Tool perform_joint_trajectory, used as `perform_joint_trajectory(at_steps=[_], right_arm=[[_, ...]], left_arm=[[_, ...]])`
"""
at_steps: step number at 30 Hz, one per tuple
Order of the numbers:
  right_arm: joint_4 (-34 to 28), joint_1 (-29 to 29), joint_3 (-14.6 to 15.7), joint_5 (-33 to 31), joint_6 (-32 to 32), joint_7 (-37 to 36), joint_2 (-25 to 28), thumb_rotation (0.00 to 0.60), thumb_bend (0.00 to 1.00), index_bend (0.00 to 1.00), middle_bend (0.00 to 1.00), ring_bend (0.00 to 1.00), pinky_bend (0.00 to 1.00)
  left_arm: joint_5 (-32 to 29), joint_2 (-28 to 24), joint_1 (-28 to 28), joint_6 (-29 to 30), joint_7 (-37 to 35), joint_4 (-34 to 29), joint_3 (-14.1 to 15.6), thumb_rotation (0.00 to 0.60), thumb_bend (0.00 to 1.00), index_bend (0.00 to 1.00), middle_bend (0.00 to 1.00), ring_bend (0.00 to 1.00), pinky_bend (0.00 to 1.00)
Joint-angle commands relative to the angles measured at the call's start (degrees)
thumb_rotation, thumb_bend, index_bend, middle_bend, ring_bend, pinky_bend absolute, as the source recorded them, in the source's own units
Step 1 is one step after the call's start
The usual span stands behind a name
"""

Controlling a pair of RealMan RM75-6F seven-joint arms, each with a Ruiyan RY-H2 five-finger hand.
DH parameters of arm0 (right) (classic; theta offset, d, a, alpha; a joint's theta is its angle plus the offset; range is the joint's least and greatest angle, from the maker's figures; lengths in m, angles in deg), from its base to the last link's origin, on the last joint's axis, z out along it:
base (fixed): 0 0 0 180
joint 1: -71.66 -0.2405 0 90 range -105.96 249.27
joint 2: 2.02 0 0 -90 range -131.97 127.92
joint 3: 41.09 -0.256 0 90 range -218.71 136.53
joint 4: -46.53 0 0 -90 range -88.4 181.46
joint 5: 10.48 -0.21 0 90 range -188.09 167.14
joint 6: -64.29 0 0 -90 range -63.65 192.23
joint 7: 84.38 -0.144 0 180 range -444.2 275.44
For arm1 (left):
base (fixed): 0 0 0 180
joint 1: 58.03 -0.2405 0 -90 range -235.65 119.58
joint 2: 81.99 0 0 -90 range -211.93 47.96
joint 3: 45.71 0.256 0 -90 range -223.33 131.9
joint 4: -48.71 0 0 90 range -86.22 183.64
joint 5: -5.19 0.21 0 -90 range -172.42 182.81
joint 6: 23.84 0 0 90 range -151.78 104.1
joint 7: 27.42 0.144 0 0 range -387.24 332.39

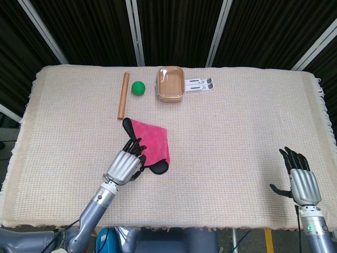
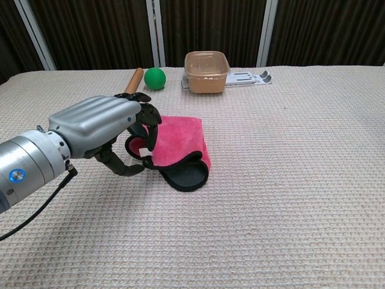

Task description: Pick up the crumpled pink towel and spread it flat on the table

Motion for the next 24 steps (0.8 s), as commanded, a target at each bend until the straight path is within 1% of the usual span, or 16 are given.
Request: perform_joint_trajectory(at_steps=[1,9,12,15,19,24], right_arm=[[-0.07,0.01,-0.01,0.01,0.01,-0.14,0.09,0.6,0.17,0.0,0.0,0.0,0.0],[-0.38,0.14,-0.03,0.26,0.35,-0.72,0.38,0.6,0.17,0.0,0.0,0.0,0.0],[-0.44,0.12,0.01,0.34,0.34,-0.72,0.39,0.6,0.17,0.0,0.0,0.0,0.0],[-0.49,0.17,-0.01,0.36,0.5,-0.62,0.32,0.6,0.17,0.0,0.0,0.0,0.0],[-0.51,0.16,-0.02,0.23,0.44,-0.56,0.27,0.6,0.17,0.0,0.0,0.0,0.0],[-0.52,0.13,-0.02,-0.09,0.14,-0.55,0.29,0.6,0.17,0.0,0.0,0.0,0.0]], left_arm=[[-0.36,0.75,0.36,-0.13,-0.05,0.43,0.06,0.6,0.32,0.49,0.21,0.0,0.07],[-1.32,1.67,0.74,0.08,0.72,1.09,0.51,0.6,0.35,0.51,0.21,0.0,0.07],[-1.69,1.43,0.79,0.14,0.82,1.08,0.57,0.6,0.37,0.54,0.22,0.0,0.07],[-1.74,1.14,0.82,0.35,0.62,0.84,0.62,0.6,0.4,0.56,0.22,0.0,0.07],[-1.7,0.78,0.92,0.4,0.41,0.69,0.81,0.6,0.48,0.58,0.23,0.0,0.07],[-2.07,0.37,0.94,0.39,-0.05,0.4,0.82,0.6,0.51,0.6,0.23,0.0,0.07]])
